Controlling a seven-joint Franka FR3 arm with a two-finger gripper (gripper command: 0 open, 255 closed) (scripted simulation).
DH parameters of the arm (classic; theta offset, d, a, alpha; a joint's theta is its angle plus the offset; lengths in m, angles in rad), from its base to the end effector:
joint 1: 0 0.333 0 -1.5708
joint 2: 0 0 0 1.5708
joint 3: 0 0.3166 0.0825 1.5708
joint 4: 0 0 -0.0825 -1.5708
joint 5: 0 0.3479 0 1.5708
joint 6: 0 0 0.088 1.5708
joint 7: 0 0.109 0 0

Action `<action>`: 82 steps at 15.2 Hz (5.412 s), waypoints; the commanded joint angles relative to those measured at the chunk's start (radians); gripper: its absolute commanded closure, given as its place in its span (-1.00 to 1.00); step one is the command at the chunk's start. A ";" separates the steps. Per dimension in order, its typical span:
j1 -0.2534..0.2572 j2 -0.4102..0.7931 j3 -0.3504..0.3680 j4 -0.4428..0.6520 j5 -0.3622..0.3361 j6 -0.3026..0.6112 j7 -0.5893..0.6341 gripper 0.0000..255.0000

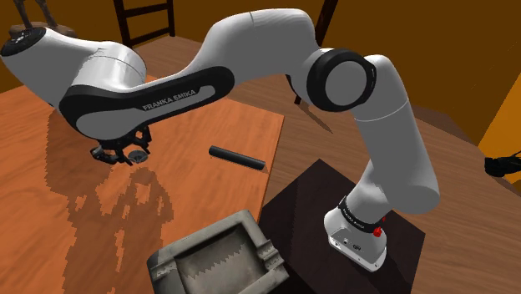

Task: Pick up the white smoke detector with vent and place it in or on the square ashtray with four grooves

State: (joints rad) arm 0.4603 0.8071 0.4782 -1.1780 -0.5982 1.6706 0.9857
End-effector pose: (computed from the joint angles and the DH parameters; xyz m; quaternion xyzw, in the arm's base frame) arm 0.5247 0.4587 0.3342 0.9864 -0.0033 0.0282 0.1618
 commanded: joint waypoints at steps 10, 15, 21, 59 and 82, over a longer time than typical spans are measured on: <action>0.016 -0.033 0.008 0.092 0.016 -0.112 -0.040 1.00; 0.031 -0.037 0.009 0.155 0.020 -0.172 -0.062 1.00; 0.055 -0.029 0.005 0.248 0.018 -0.247 -0.090 1.00; 0.040 -0.774 0.297 -0.896 0.425 0.126 0.364 1.00; 0.055 -0.735 0.306 -0.816 0.408 0.069 0.388 -1.00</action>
State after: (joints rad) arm 0.5106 0.0666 0.7810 -2.0185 -0.1897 1.7627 1.3692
